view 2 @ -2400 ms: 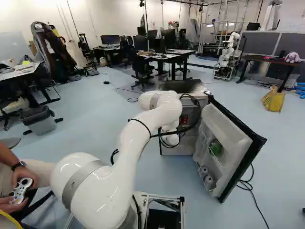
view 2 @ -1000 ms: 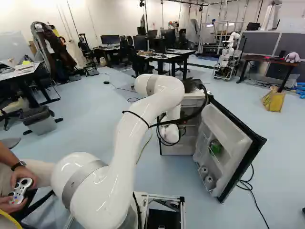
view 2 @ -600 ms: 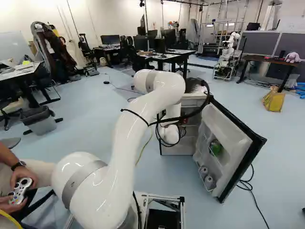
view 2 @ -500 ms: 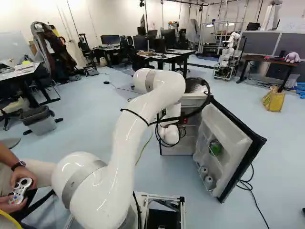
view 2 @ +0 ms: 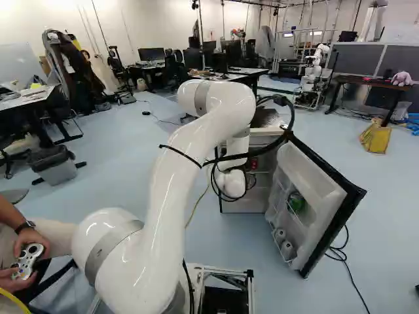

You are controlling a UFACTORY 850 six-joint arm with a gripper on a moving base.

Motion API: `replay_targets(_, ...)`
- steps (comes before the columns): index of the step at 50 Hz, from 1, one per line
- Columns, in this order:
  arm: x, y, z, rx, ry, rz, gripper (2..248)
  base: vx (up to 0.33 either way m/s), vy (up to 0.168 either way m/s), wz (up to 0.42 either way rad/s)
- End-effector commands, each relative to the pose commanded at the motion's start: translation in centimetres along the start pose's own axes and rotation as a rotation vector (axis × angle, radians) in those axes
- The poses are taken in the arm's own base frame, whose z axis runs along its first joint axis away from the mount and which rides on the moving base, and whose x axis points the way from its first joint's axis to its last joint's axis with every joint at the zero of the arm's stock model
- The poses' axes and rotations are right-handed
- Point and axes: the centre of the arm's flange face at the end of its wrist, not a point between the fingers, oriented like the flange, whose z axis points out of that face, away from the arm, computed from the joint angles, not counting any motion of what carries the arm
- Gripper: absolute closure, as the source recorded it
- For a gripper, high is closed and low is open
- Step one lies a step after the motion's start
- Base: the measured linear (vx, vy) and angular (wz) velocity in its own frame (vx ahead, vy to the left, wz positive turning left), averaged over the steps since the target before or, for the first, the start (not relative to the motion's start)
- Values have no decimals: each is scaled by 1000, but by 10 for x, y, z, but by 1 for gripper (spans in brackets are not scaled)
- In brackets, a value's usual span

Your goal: Grab a drink from the fridge

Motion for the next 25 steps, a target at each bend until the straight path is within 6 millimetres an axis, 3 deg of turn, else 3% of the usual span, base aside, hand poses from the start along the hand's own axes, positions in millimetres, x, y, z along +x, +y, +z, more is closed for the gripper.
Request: replay_targets(25,27,-3,-44,-20,-6,9,163,0,0,0)
